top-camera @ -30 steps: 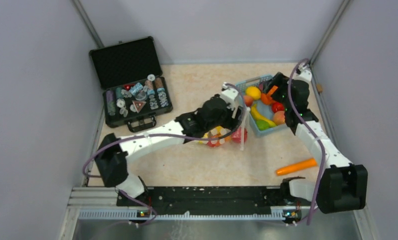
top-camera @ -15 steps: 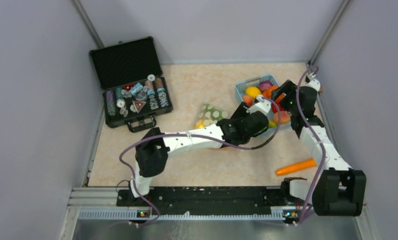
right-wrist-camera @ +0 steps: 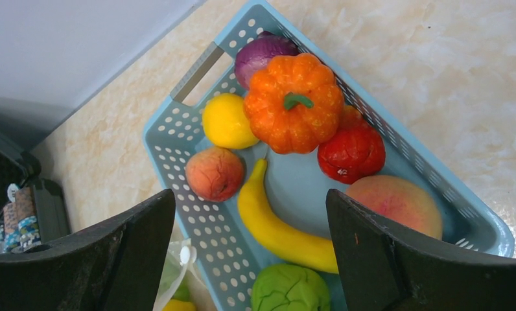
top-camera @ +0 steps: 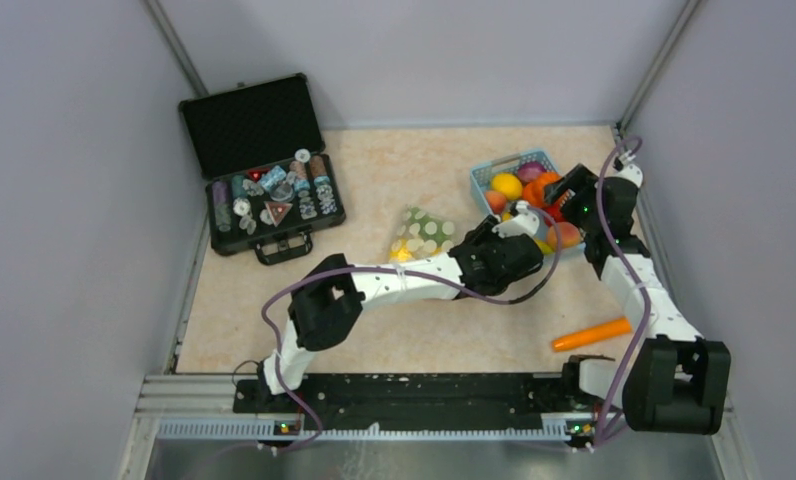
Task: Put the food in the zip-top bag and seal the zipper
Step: Pick up the zipper food storage bag at the center of the board.
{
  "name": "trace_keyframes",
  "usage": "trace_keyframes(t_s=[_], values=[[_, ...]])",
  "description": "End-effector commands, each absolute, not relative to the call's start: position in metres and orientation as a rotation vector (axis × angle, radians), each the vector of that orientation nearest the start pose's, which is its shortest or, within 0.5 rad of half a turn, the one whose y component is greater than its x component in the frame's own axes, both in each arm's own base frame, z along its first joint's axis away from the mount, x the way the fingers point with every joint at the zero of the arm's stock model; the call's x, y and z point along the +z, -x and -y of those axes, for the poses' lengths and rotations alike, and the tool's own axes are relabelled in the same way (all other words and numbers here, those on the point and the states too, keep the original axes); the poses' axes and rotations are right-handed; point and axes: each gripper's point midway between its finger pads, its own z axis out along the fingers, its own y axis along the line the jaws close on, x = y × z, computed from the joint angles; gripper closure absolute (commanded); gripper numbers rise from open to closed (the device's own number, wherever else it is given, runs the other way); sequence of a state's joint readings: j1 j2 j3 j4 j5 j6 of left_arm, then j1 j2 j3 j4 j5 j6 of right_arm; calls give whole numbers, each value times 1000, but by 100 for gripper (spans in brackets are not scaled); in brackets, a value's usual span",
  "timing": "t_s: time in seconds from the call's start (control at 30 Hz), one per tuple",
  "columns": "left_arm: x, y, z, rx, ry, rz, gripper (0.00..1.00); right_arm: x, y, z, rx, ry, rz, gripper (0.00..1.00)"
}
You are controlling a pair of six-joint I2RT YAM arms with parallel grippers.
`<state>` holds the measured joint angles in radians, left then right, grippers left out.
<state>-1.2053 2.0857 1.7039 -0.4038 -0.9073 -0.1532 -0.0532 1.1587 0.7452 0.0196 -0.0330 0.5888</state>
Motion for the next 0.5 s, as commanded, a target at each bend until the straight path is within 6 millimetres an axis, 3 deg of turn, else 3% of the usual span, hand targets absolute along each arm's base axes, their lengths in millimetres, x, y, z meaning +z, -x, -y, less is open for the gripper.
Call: trace_keyframes(t_s=[0.0, 0.17, 0.37, 0.47], values=[[176, -311, 421, 232, -567, -1870, 70, 198, -385, -7, 414, -596, -1831, 15], [205, -313, 411, 194, -512, -1834, 99, 198, -390, -14, 448, -551, -1849, 15], [244, -324, 383, 95, -430, -1822, 100, 190, -397, -16, 443, -535, -1897, 16], [267, -331, 360, -1, -372, -1830, 100, 185, -403, -14, 425, -531, -1933, 16]])
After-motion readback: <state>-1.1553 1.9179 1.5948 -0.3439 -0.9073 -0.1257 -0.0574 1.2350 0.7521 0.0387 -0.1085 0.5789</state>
